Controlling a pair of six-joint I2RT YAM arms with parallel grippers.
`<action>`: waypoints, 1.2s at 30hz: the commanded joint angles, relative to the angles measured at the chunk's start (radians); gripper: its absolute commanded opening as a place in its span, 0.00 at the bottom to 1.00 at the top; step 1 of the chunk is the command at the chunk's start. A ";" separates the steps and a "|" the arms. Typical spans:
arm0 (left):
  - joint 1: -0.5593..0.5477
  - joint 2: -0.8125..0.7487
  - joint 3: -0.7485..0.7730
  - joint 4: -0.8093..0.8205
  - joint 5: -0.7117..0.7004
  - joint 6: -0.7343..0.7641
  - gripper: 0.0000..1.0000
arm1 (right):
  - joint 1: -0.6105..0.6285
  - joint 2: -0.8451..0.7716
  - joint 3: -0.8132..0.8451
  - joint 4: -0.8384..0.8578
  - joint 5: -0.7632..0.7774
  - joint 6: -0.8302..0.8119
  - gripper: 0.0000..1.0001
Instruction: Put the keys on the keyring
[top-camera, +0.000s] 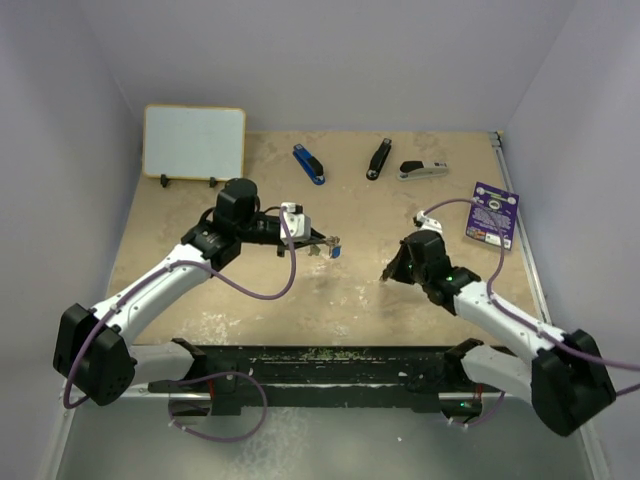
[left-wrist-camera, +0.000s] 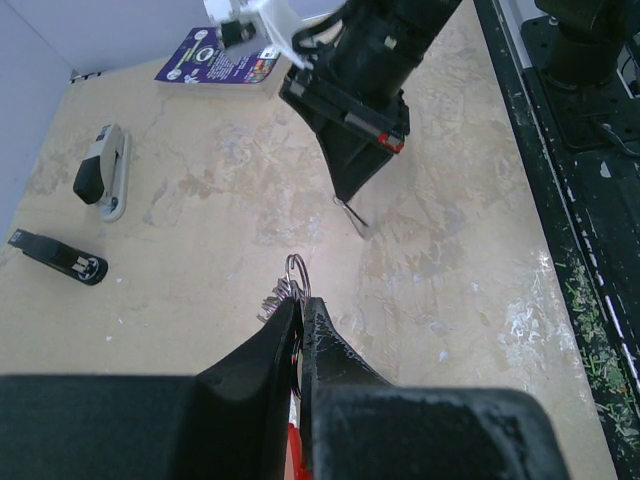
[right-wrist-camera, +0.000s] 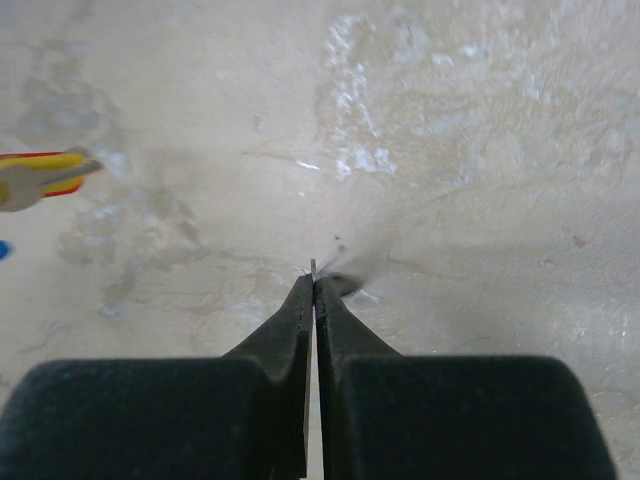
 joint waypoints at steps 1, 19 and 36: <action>0.005 -0.017 -0.013 0.082 0.043 0.009 0.04 | -0.002 -0.166 0.011 0.040 -0.020 -0.143 0.00; 0.003 0.016 0.001 0.090 0.098 0.017 0.04 | 0.047 -0.347 0.197 0.101 -0.403 -0.240 0.00; 0.003 0.018 0.000 0.097 0.076 0.022 0.04 | 0.252 -0.202 0.324 0.134 -0.340 -0.249 0.00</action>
